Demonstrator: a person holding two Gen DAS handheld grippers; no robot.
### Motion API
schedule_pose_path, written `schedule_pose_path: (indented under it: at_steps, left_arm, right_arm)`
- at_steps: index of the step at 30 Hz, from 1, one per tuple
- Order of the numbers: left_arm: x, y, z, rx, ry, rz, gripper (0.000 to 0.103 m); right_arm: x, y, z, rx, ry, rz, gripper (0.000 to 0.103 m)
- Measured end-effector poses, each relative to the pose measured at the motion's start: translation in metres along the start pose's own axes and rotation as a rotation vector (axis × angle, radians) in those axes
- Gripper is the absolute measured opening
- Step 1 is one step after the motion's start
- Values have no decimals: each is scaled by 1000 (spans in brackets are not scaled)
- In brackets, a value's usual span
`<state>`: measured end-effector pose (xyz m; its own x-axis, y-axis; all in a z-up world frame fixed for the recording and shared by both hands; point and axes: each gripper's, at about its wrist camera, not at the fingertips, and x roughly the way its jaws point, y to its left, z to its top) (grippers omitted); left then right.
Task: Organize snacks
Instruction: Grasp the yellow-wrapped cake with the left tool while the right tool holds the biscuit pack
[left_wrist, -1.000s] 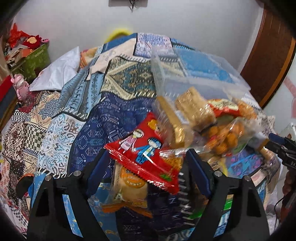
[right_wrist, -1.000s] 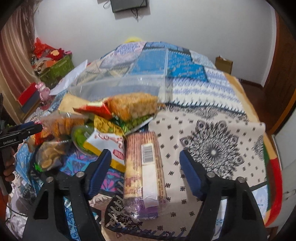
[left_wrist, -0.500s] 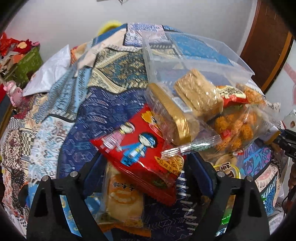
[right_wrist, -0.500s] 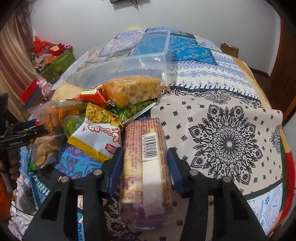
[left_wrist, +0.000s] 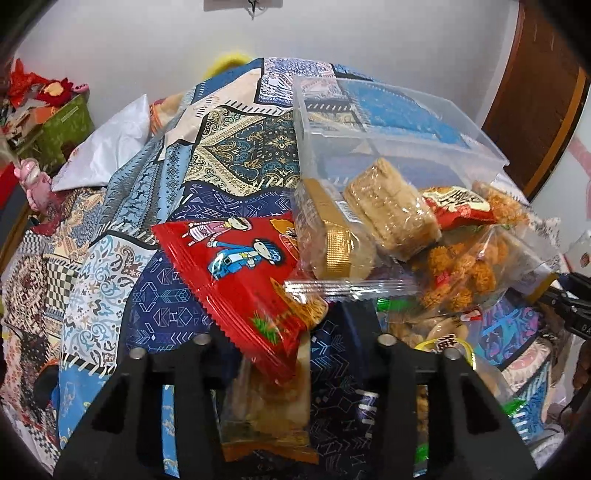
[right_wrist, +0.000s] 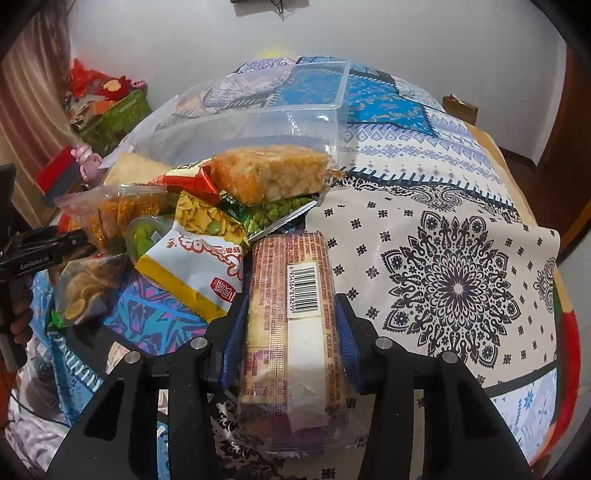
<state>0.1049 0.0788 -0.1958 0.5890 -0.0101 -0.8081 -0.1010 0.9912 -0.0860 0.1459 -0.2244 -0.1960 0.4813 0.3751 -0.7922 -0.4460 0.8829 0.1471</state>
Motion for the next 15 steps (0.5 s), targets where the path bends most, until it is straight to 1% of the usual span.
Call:
schedule_pose_path:
  at_steps: [1,3,5,8,11,13,14,15]
  left_arm:
    - [-3,2,0,-10,-4,-6,41]
    - [-9,4,-2,-21,-10,-18,35]
    - [-16,5,-4,-25,-19,-14,33]
    - [-23,8,-6,-30,-20,-8,31]
    - [-27,13,-10,-49,-6,-3,31]
    - [-27,17,-13,-79,29,-5,36]
    - [-26,19,-16,-94,47,-11,43]
    - [-26,19,-17,-99,56,-12,54]
  right_arm:
    - [-1,0,0,3,-4,1,42]
    - [-5,-1,-1,11,-14,5,42]
    - [-9,-1,0,18,-28,6,42]
    - [-15,-3,1,29,-46,12,42]
    - [-21,-3,3,34,-64,18,42]
    - [-23,-1,2,31,-69,17,42]
    - [-24,1,2,27,-70,16,42]
    - [-24,1,2,25,-70,15,42]
